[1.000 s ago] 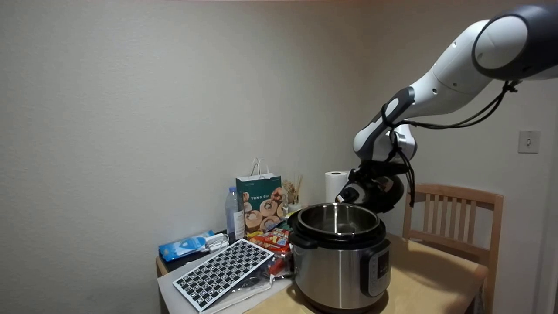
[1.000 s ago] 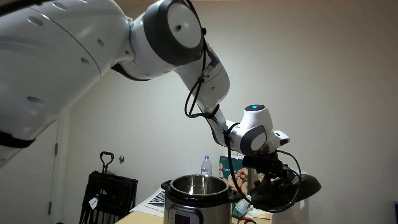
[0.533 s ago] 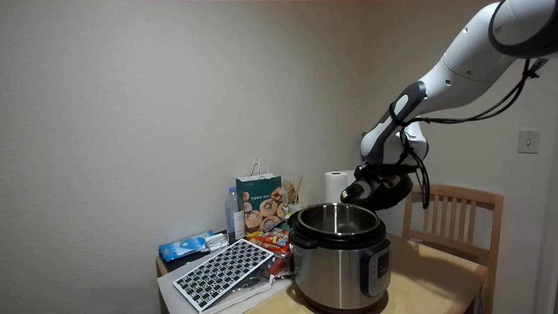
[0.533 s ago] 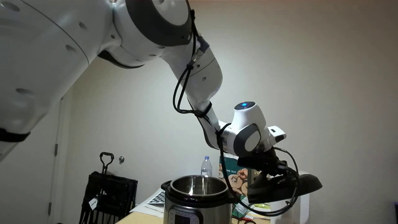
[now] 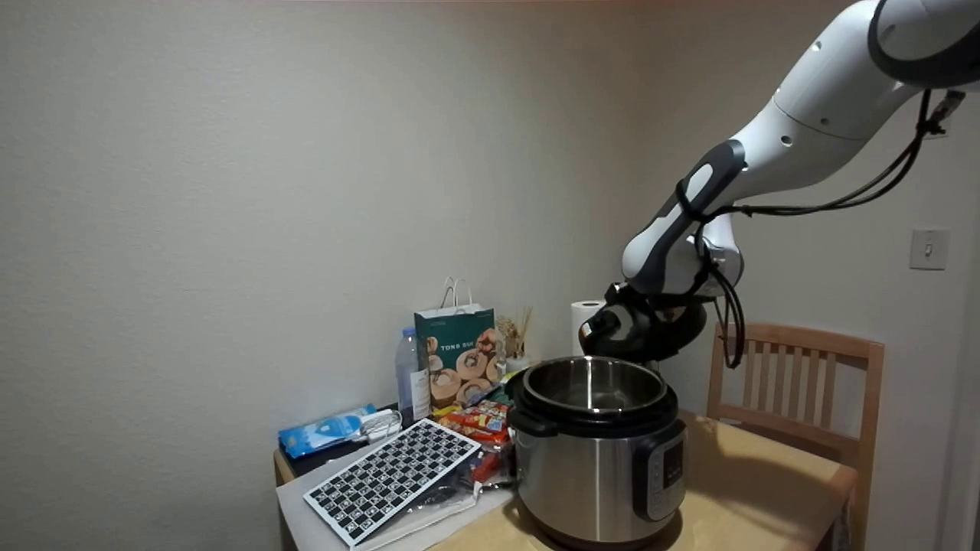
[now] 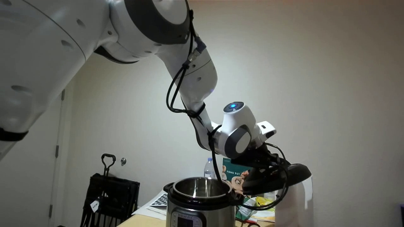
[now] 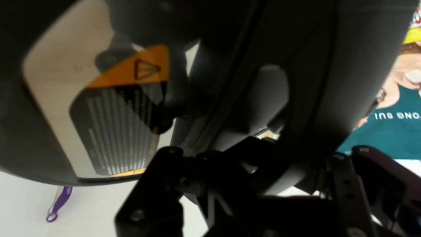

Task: Put the lid on the pressure cooker

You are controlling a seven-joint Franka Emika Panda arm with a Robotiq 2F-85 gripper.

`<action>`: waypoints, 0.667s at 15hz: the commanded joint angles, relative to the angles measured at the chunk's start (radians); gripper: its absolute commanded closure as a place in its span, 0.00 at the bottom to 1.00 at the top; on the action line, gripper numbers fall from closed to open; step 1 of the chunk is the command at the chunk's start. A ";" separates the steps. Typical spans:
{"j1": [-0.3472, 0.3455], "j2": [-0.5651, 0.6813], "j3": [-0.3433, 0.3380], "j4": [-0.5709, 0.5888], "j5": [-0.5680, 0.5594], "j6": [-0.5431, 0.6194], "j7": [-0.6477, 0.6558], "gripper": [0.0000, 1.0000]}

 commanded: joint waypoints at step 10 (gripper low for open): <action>0.178 -0.362 -0.033 -0.259 -0.051 0.207 0.104 0.97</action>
